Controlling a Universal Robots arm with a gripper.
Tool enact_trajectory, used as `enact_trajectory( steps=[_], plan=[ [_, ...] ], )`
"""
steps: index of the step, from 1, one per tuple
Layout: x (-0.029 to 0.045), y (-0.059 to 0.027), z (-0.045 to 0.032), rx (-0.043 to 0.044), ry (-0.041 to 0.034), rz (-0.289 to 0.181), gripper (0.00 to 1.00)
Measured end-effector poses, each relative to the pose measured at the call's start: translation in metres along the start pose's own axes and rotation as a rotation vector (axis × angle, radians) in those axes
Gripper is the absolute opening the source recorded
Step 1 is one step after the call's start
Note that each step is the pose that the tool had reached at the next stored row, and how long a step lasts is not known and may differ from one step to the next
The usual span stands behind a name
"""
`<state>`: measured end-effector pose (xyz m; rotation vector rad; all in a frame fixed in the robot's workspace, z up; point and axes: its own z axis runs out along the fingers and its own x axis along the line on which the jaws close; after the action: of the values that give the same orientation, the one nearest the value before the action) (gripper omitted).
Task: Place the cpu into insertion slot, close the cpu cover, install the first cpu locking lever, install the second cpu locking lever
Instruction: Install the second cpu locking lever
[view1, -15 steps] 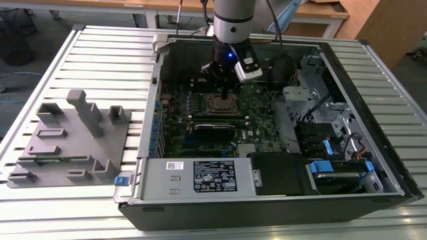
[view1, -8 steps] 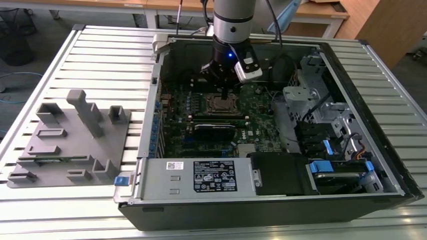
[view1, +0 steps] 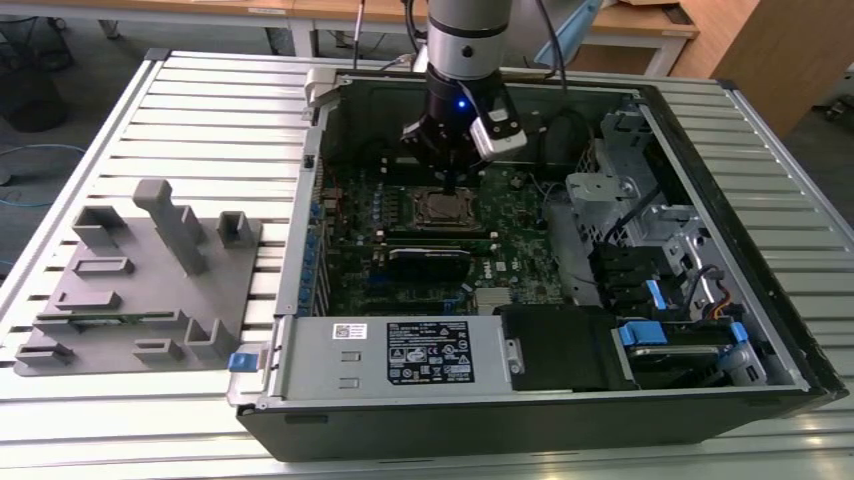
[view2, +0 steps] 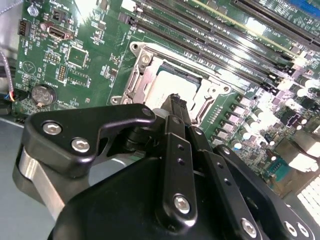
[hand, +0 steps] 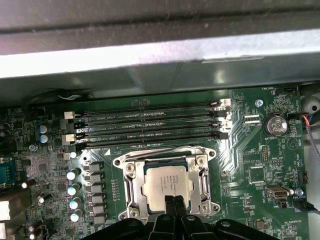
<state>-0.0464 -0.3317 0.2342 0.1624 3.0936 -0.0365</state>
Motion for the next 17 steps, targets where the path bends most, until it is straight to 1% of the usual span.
enact_trajectory(
  steps=[11, 14, 17],
  plan=[
    [-0.0001, 0.0000, -0.0012, -0.0001, -0.0001, 0.000, 0.10],
    [-0.0001, -0.0001, -0.0023, 0.0001, 0.0000, 0.000, 0.10],
    [-0.0002, -0.0001, -0.0054, -0.0001, 0.0000, 0.000, 0.10]
  ],
)
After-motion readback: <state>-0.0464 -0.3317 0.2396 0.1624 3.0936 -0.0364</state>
